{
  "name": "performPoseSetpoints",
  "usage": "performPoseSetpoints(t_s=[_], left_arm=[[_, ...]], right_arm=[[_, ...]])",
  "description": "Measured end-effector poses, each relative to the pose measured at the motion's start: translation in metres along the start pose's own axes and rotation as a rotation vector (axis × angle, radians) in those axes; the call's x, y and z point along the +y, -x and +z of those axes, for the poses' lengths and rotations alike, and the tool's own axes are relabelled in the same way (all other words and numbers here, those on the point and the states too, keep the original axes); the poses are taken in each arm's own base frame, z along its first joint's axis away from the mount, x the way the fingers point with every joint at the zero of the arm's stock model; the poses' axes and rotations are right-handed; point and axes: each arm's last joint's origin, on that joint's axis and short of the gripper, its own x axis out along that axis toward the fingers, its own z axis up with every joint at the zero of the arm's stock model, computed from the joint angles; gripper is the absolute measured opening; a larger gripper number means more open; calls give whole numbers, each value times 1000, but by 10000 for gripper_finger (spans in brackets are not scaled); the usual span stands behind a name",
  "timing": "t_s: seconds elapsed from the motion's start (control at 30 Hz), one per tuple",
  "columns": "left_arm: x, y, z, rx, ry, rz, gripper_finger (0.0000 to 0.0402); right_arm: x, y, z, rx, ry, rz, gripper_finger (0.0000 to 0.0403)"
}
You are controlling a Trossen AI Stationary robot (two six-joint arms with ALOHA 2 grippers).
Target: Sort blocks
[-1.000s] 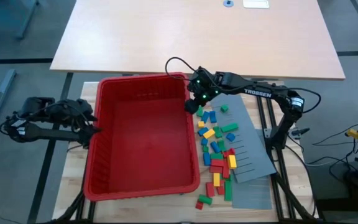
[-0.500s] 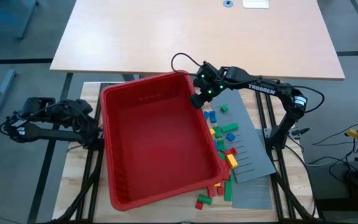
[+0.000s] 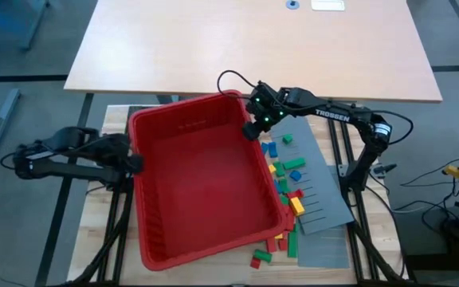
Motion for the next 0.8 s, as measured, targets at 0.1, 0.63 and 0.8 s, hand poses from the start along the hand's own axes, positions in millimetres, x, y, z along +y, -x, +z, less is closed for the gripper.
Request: performPoseSetpoints(t_s=[0.1,0.63,0.8], left_arm=[[-9,-8,3,13,0,28,275],[-29,-26,12,-16,39,162,130],[-27,-26,11,-32,33,162,130]], right_arm=[[1,-1,0,0,4,1,161],[5,3,1,6,-28,122,118],[8,8,1,1,-10,157,124]])
